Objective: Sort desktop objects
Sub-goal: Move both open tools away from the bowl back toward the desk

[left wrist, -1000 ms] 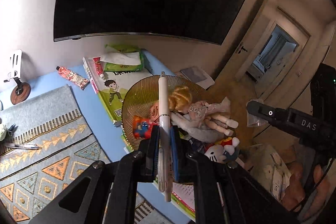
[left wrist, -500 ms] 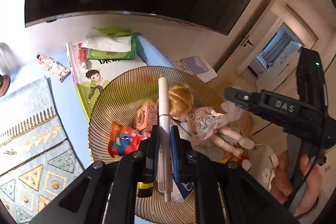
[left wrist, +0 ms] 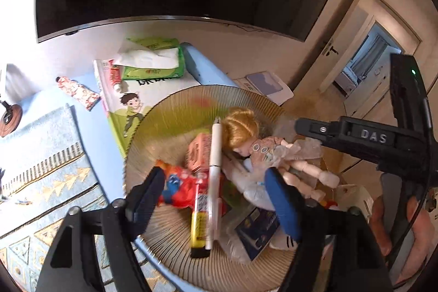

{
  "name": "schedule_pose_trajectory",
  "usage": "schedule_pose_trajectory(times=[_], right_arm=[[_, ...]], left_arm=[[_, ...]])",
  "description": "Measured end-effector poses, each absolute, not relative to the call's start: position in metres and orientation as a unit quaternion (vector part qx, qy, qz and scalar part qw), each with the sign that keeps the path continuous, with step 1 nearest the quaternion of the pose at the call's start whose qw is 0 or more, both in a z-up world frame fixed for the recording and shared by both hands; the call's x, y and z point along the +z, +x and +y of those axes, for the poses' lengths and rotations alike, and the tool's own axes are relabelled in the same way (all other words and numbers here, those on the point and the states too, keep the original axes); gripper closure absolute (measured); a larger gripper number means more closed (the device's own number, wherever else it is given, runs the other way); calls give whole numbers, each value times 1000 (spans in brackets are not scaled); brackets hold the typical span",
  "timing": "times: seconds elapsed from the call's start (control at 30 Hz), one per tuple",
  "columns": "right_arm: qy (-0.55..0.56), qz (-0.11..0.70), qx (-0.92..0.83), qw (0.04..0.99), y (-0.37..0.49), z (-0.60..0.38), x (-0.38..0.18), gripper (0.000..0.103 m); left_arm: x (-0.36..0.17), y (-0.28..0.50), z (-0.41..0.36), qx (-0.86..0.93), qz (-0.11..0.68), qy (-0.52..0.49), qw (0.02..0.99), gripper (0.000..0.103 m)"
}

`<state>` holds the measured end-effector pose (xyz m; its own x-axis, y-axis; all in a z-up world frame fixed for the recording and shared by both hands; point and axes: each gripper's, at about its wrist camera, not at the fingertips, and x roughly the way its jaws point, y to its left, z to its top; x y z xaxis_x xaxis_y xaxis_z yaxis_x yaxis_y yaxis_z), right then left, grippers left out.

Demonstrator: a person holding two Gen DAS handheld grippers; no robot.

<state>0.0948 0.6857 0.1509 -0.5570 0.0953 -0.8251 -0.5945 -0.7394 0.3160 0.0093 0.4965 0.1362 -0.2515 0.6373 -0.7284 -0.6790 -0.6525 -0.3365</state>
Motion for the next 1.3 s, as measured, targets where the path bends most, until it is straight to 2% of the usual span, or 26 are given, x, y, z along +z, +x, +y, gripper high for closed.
schedule_pose_trajectory(times=[0.07, 0.13, 0.27, 0.43, 0.9, 1.03, 1.3], right_arm=[[-414, 290, 836, 213, 104, 676, 158, 57], [-404, 290, 841, 215, 115, 663, 165, 47], [-401, 289, 847, 196, 130, 623, 179, 46], [-397, 287, 860, 144, 127, 558, 190, 35], [-429, 234, 872, 29, 48, 370, 181, 29], [-445, 224, 867, 14, 26, 329, 170, 29], [-471, 210, 857, 21, -1, 296, 154, 29]], left_arm=[[139, 10, 482, 790, 20, -454, 411, 29], [145, 14, 462, 795, 16, -454, 403, 29], [151, 20, 407, 804, 0, -458, 379, 29], [150, 12, 322, 820, -30, -470, 326, 29], [151, -57, 56, 877, -130, -436, 151, 29], [147, -82, 40, 879, -106, -433, 171, 29], [103, -163, 83, 860, -68, -458, 215, 29]])
